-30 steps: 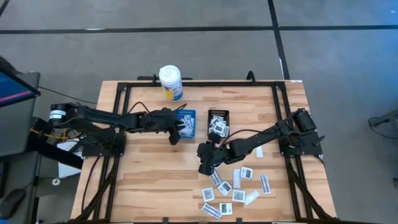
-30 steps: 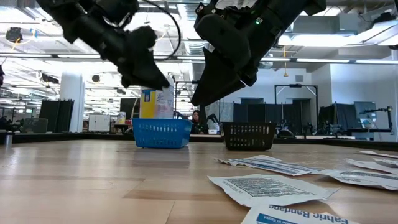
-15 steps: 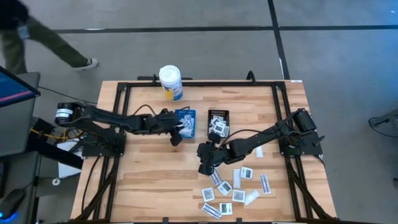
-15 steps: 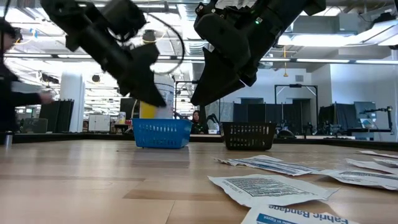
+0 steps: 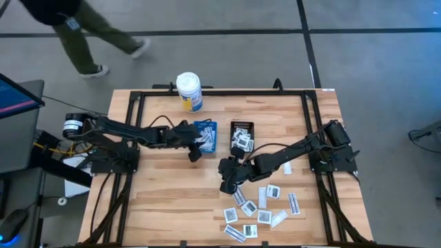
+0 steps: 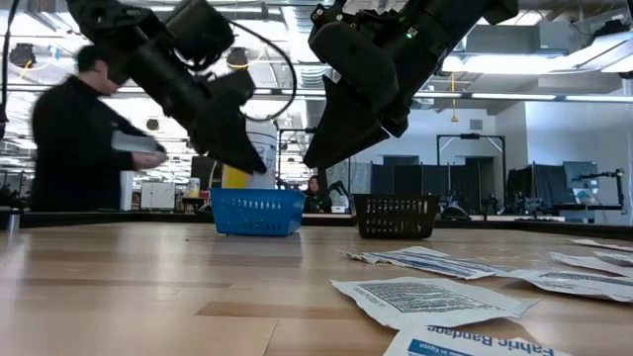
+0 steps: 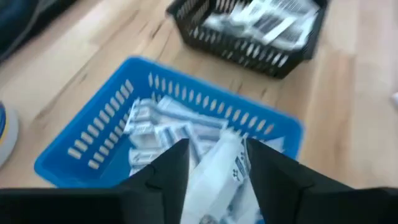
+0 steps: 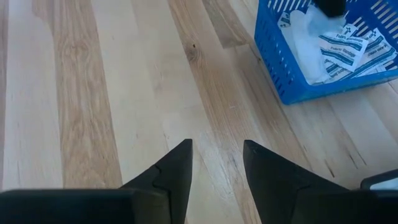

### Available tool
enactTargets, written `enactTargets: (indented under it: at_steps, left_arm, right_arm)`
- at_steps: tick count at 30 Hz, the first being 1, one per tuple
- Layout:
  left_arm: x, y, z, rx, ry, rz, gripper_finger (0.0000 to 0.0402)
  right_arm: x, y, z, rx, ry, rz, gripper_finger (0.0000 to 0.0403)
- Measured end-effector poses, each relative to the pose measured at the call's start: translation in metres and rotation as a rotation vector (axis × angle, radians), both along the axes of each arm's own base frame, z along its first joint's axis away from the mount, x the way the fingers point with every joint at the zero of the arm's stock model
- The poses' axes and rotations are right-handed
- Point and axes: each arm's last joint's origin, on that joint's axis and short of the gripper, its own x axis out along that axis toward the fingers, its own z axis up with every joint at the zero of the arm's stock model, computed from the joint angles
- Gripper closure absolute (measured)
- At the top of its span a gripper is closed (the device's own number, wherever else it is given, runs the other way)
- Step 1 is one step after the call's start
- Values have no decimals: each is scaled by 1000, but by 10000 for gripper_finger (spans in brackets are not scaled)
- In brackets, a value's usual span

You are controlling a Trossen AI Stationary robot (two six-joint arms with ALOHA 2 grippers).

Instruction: Pick & Place First Aid Supplies

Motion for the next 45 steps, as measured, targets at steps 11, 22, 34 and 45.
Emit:
enactTargets:
  at_steps: [11,22,34,45]
  left_arm:
    - [-6,-7,11,2,-35,-27,217]
    - [5,21,-28,54,152,133,184]
    - [-3,11,3,86,19,84,193]
    - [-6,1,9,45,-13,-8,213]
  right_arm:
    - [0,0,0,1,-2,0,268]
    - [1,0,1,3,-10,0,270]
    - [1,0,1,-7,-5,11,269]
    - [1,0,1,-5,-13,12,270]
